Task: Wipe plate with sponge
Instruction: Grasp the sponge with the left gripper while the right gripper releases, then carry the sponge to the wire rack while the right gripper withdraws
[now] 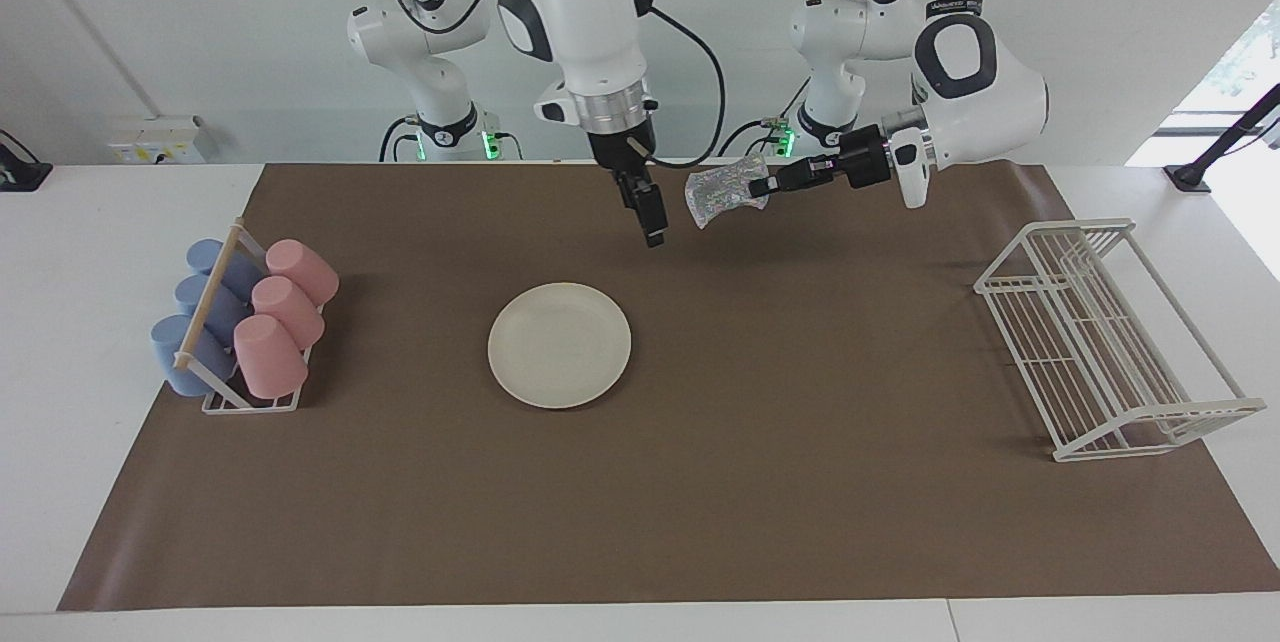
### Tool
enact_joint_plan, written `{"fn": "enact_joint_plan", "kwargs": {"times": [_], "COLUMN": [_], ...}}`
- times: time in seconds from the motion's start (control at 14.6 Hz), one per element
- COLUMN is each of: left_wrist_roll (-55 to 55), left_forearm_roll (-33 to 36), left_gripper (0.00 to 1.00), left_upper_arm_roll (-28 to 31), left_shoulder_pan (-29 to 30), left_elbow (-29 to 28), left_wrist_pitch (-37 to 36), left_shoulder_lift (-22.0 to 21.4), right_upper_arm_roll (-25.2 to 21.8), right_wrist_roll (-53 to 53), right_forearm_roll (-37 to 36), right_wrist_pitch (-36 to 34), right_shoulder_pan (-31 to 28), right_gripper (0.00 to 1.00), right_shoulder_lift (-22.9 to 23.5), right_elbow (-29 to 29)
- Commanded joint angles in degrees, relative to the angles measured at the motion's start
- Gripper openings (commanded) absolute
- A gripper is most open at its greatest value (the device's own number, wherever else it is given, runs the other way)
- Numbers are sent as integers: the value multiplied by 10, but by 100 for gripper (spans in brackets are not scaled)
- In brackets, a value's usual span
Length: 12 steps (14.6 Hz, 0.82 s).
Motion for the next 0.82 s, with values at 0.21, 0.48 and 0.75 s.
{"fn": "enact_joint_plan", "kwargs": {"times": [0.21,0.48,0.75], "left_wrist_roll": [-30,-103,-156], "left_forearm_roll": [56,149,288], "left_gripper": [0,0,0], "left_upper_arm_roll": [1,1,2], "left_shoulder_pan": [4,5,37], "left_elbow": [11,43,88], "left_wrist_pitch": [18,44,25], "left_shoulder_lift": [3,24,49], "right_upper_arm_roll": [5,3,0], "right_wrist_roll": [-355,-558,-742], "right_forearm_roll": [-8,-8,-11], "right_wrist_pitch": [-106,-164,-206], "right_shoulder_pan": [-135,-210,-271], "right_gripper": [100,100,100], "right_shoulder_lift": [-43,-58,-67], "right_elbow": [-8,-7,-5]}}
